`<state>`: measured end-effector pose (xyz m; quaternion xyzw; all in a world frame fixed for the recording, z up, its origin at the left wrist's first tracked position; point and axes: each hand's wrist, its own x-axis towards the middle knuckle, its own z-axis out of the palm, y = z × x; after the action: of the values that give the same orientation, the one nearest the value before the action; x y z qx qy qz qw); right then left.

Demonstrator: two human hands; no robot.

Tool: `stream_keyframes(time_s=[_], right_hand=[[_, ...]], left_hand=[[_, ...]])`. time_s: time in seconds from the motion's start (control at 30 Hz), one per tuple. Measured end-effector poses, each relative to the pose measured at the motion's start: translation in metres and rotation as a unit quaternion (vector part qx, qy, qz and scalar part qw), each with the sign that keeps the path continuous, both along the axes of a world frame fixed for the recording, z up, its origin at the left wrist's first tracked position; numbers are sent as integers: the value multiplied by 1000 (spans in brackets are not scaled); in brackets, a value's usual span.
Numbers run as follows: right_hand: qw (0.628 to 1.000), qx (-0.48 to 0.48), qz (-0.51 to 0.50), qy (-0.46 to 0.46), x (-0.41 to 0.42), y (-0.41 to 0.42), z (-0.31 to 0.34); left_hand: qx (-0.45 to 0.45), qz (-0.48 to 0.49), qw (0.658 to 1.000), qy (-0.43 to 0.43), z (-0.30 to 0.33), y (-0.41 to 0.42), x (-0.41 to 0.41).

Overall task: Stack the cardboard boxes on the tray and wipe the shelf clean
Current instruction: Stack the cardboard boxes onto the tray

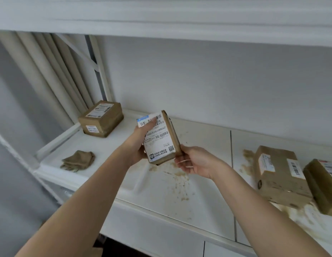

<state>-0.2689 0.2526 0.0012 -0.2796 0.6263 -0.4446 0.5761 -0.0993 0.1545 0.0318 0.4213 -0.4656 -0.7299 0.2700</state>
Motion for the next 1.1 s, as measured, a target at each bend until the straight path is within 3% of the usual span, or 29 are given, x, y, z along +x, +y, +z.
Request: stream_keyframes(time_s=[0.17, 0.43, 0.6, 0.87, 1.1], right_hand=[[1000, -18, 18, -14, 46, -30, -8], [996, -15, 65, -64, 101, -55, -13], [995, -28, 84, -41, 119, -68, -25], [998, -57, 34, 15, 124, -82, -41], [998, -38, 23, 41, 120, -86, -43]], left_hand=[[-12, 82, 992, -94, -1, -11, 45], [26, 154, 977, -143, -17, -22, 100], [58, 172, 973, -140, -32, -30, 118], [99, 189, 967, -143, -42, -34, 123], [110, 195, 956, -188, -45, -41, 125]])
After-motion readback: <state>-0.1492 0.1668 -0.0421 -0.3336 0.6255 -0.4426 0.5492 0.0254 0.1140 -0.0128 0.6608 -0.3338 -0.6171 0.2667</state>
